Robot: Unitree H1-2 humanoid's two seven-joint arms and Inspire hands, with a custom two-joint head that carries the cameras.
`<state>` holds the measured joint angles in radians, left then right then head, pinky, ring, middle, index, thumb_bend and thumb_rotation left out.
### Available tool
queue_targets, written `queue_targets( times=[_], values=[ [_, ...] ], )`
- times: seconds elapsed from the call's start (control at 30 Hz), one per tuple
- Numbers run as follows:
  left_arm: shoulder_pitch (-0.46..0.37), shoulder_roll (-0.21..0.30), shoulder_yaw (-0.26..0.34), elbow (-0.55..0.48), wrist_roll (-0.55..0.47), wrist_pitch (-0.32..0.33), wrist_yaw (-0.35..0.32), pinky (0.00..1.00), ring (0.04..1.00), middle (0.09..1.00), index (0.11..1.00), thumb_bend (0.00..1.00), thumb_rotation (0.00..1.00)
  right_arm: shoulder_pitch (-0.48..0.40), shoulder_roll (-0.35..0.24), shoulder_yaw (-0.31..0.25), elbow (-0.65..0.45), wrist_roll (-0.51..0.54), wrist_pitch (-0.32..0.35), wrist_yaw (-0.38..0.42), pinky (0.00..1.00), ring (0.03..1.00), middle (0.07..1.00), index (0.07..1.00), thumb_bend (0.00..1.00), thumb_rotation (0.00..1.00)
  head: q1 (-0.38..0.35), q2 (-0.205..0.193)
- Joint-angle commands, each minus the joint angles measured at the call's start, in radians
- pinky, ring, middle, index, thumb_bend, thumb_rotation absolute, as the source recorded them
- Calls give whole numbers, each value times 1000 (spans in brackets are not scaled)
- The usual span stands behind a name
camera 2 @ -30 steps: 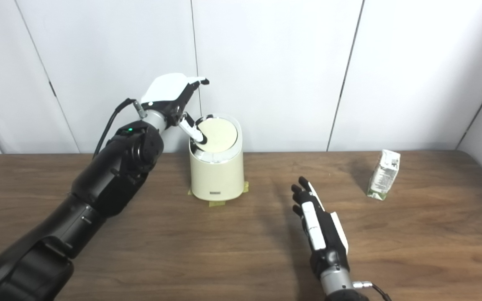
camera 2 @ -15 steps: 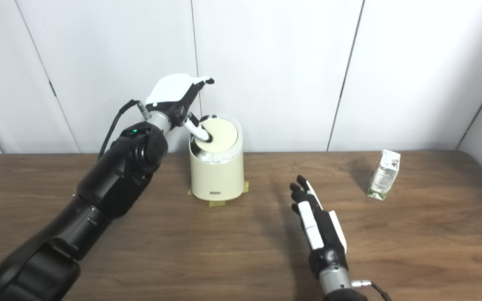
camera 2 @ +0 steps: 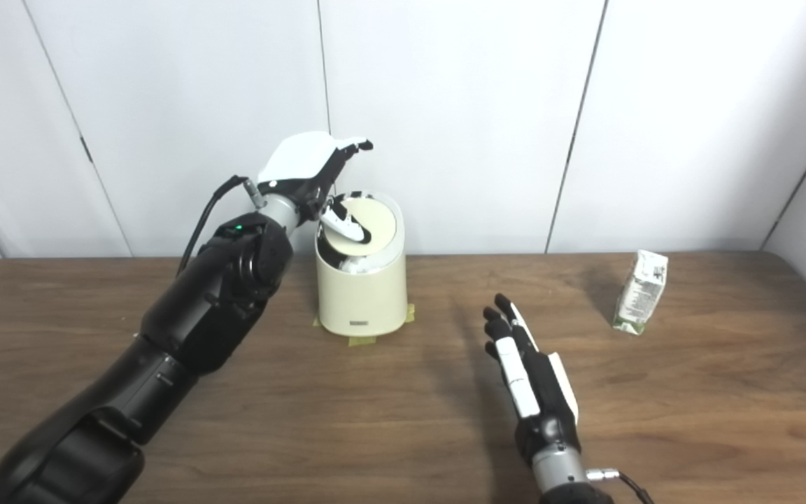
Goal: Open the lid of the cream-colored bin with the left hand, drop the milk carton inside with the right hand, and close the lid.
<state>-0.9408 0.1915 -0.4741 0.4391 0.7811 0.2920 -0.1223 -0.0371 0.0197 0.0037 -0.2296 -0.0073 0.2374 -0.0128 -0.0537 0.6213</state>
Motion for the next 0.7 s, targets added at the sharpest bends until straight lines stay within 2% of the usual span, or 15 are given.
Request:
queue_targets(
  times=[0.0,0.43,0.67],
  values=[
    [-47,12,-7,-8,29,-20,17,817,885,900,896,990,58,-38,8,-1,-36,5,-7,-3,911,934,922,944,598,892,0,2],
    [-50,37,-46,8,104,-37,4,839,890,900,907,983,15,-41,6,0,-38,5,-6,-3,910,937,927,946,607,893,-4,5],
    [-39,50,-60,9,131,-35,-27,832,886,892,910,990,0,-41,10,-1,-46,2,-3,-9,903,928,919,943,610,893,-8,10]
  ],
)
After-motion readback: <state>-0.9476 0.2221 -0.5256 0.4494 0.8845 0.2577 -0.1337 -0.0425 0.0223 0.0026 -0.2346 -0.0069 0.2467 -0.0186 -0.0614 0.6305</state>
